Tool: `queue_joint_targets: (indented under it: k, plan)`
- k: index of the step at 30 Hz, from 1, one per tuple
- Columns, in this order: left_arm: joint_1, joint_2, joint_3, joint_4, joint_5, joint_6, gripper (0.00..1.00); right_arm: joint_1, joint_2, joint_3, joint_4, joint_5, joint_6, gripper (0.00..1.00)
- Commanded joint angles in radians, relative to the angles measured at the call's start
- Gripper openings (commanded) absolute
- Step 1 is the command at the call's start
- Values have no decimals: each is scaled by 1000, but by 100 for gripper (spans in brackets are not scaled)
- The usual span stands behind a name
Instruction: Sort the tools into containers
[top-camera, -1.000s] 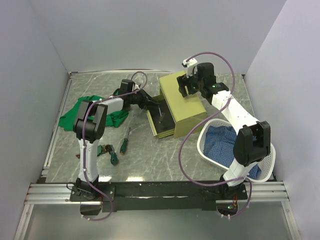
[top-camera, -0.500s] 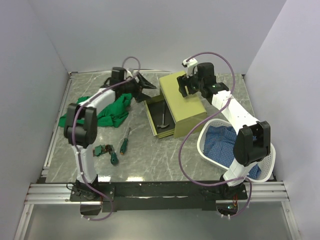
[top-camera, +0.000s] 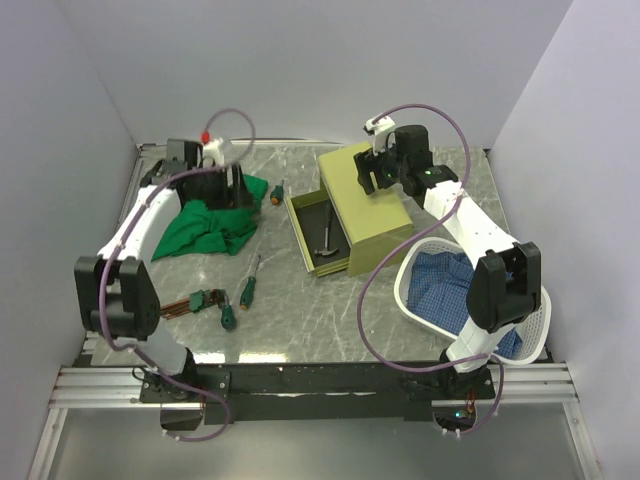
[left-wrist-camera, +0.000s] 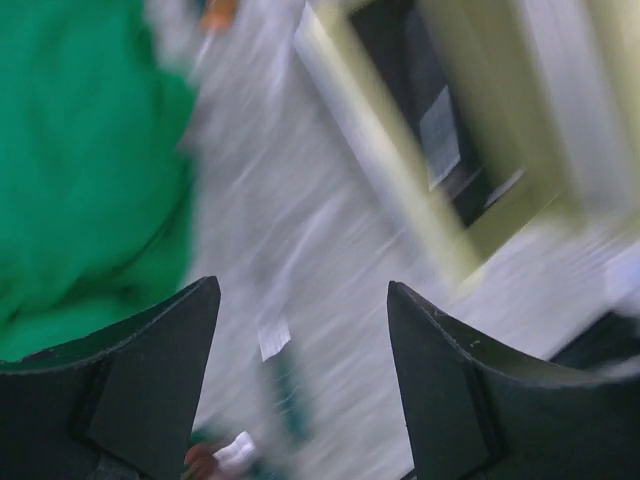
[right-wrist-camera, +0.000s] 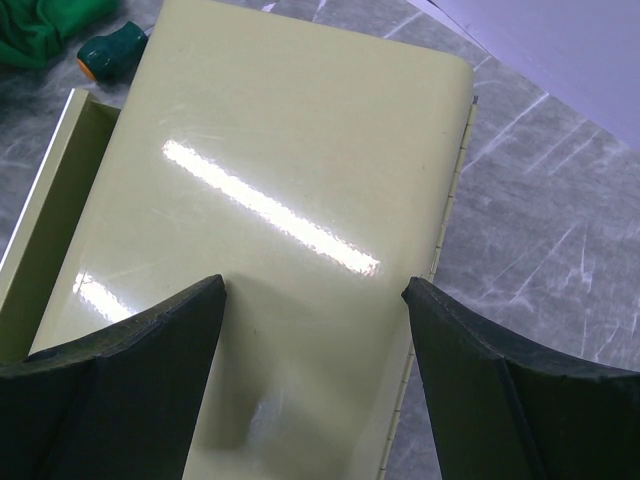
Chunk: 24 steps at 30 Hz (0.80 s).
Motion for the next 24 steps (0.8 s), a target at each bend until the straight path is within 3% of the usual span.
queue_joint_targets:
  k: [1, 2, 6, 14, 24]
  plan:
    - [14, -227, -199, -283, -117, 712, 74, -11, 20, -44, -164, -6, -22, 81]
    - [14, -273, -241, -297, -139, 854, 75, -11, 23, -43, -172, -14, -21, 81]
    - [57, -441, -347, -363, -165, 1040, 81, -11, 50, -1, -190, -31, -8, 82]
    - [126, -473, -496, -507, -220, 1317, 84, -9, 93, 34, -195, -71, -2, 82]
    - [126, -450, -694, -221, -258, 1365, 84, -8, 63, -10, -179, -52, -16, 82]
